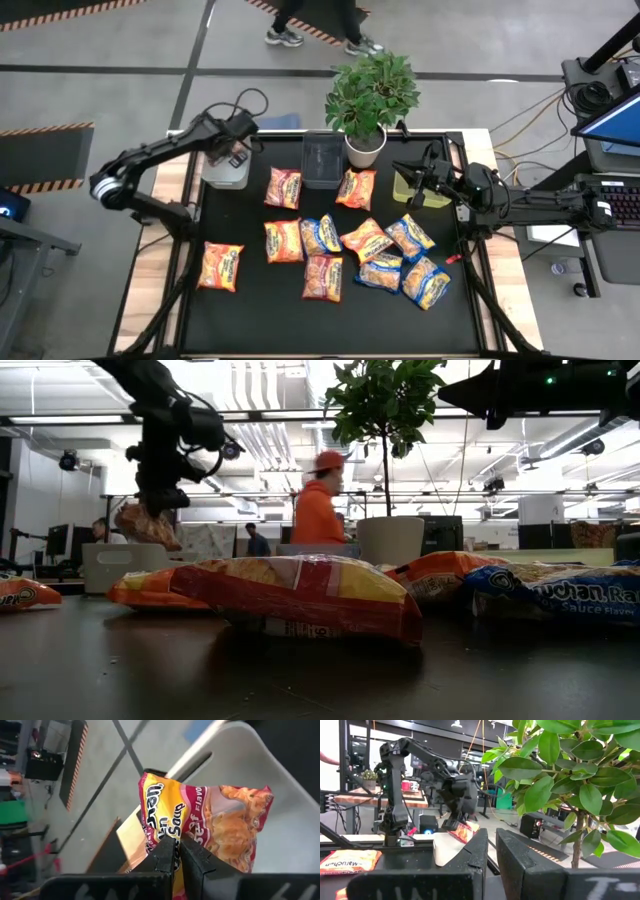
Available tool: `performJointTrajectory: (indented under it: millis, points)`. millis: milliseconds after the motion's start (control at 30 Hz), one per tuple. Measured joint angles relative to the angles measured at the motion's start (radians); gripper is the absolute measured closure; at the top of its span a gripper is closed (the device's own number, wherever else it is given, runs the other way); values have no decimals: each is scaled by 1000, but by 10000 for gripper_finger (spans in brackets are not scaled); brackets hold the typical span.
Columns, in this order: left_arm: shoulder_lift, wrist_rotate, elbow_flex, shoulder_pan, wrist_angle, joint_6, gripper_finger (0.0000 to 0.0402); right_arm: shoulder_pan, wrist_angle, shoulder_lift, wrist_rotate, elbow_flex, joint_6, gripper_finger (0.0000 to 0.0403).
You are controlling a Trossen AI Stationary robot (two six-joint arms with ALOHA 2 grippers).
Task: Sort Maruchan noodles
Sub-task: Put the red noodle pack into the white bin
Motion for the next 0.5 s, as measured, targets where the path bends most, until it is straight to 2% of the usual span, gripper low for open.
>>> performJointTrajectory:
  millis: [133,367,500]
  points:
    - [59,86,56,0,-88,115,401,-1,-1,0,0,0,-1,374]
    - [136,132,88,0,-114,334,401,-1,-1,0,0,0,-6,374]
    - [172,132,87,0,-98,388,402,-1,-1,0,0,0,-6,374]
